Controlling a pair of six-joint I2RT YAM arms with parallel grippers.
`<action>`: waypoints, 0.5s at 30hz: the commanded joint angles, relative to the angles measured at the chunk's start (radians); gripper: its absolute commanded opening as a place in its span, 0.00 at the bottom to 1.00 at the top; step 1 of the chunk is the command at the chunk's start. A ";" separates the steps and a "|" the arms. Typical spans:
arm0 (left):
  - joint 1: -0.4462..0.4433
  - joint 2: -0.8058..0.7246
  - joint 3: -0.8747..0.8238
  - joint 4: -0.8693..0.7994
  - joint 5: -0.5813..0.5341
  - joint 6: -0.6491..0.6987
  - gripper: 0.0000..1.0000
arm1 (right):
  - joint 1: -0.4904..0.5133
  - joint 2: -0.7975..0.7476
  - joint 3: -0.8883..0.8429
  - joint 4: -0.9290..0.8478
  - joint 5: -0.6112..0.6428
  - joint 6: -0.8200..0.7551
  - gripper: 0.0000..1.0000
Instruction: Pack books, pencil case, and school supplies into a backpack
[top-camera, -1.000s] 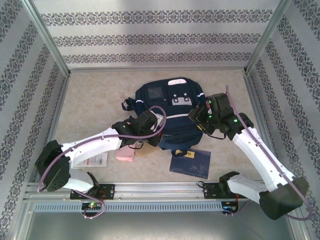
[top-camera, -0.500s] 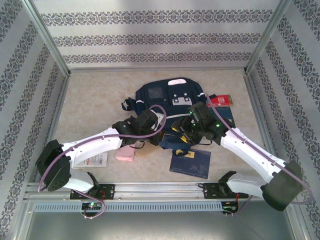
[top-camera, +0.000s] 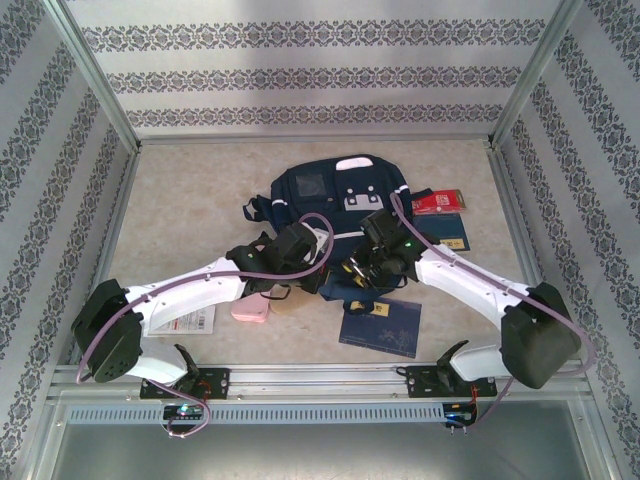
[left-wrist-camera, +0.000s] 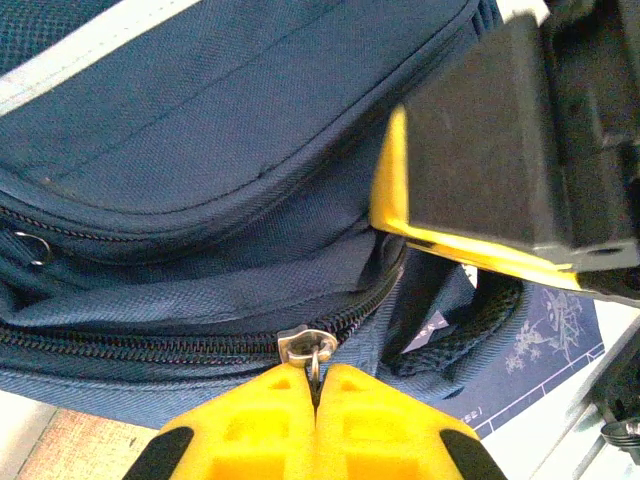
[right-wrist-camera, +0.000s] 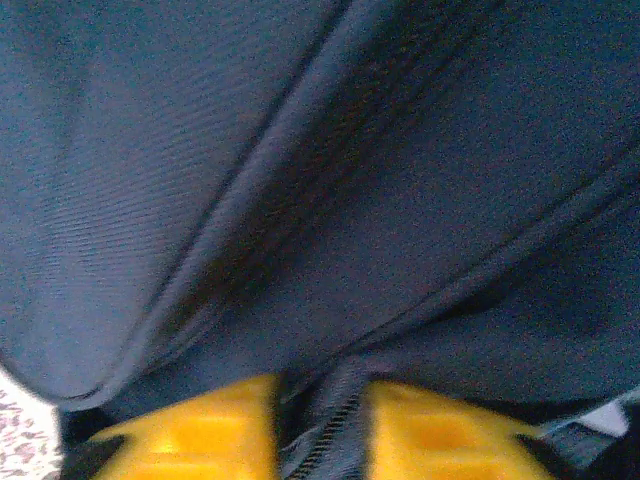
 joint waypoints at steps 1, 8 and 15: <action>-0.017 -0.040 0.007 0.091 0.006 0.006 0.00 | 0.000 0.008 0.025 0.044 0.107 -0.018 0.07; -0.013 -0.057 0.023 0.025 -0.060 0.049 0.00 | -0.060 -0.078 0.027 -0.009 0.174 -0.108 0.00; 0.051 -0.077 0.031 -0.024 -0.086 0.075 0.00 | -0.132 -0.156 0.036 -0.079 0.185 -0.215 0.00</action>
